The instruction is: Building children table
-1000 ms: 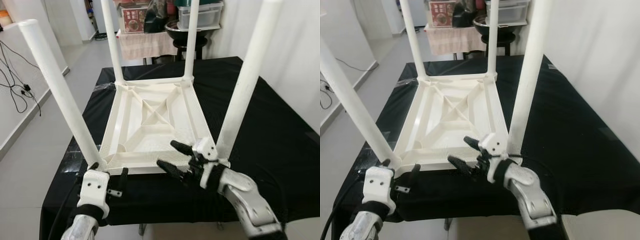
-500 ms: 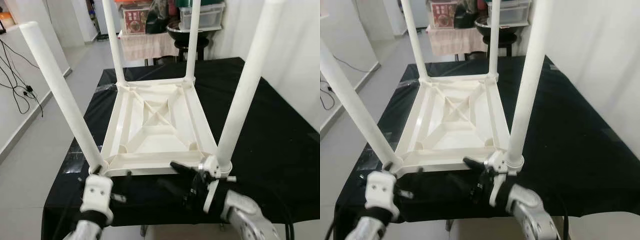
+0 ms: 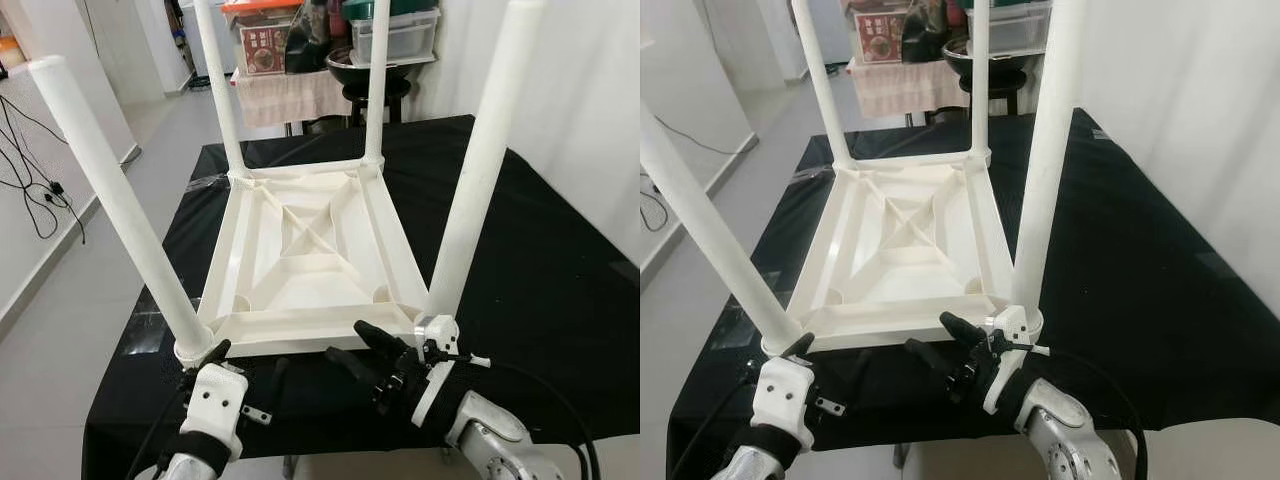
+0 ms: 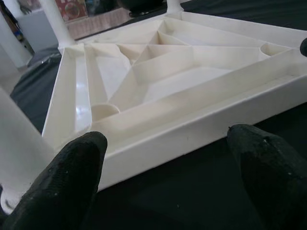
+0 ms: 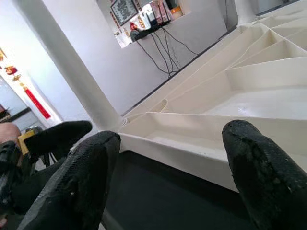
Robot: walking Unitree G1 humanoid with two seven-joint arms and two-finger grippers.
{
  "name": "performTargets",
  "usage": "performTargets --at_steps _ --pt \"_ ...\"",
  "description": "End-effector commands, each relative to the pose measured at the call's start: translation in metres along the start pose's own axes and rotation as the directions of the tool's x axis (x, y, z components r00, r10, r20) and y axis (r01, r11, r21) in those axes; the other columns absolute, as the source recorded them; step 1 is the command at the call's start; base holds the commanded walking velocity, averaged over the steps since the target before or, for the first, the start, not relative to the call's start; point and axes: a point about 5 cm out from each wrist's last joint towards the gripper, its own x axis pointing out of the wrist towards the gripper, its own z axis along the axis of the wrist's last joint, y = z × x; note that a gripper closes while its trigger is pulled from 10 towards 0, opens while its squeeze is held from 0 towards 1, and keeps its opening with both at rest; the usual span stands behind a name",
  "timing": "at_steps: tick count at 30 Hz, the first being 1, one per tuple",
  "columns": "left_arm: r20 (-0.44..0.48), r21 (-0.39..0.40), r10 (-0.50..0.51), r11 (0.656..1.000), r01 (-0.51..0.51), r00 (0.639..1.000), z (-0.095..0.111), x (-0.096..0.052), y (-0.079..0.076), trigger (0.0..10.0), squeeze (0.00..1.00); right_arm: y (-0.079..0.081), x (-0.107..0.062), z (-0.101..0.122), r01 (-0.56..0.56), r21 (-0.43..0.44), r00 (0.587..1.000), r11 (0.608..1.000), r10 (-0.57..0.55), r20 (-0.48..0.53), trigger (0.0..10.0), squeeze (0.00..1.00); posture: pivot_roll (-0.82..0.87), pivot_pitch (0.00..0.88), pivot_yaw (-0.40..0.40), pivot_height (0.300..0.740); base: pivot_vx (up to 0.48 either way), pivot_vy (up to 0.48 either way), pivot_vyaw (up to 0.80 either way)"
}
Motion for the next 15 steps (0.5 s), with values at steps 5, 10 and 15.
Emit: performTargets --at_steps 5,10,15 --pt "-0.002 -0.002 0.019 1.0 -0.019 1.0 -0.0013 -0.0012 0.0058 10.0 0.0 0.0016 0.001 -0.0007 0.007 0.028 1.0 1.0 -0.007 -0.003 10.0 0.0 -0.09 0.0 0.064 0.74 0.0 0.0 0.0" --pt "-0.008 0.01 0.073 0.997 -0.073 0.997 -0.0006 -0.0014 0.0092 10.0 0.0 -0.0012 0.0015 0.0016 0.012 0.038 1.0 0.999 -0.011 -0.006 10.0 0.0 -0.08 0.0 0.051 0.74 0.0 0.0 0.0" --pt "-0.013 -0.001 0.112 0.994 -0.112 0.994 -0.0014 -0.0012 0.0131 10.0 0.0 -0.004 0.003 0.0038 0.02 0.03 1.0 0.999 -0.02 -0.009 10.0 0.0 -0.07 0.0 0.041 0.74 0.0 0.0 0.0"
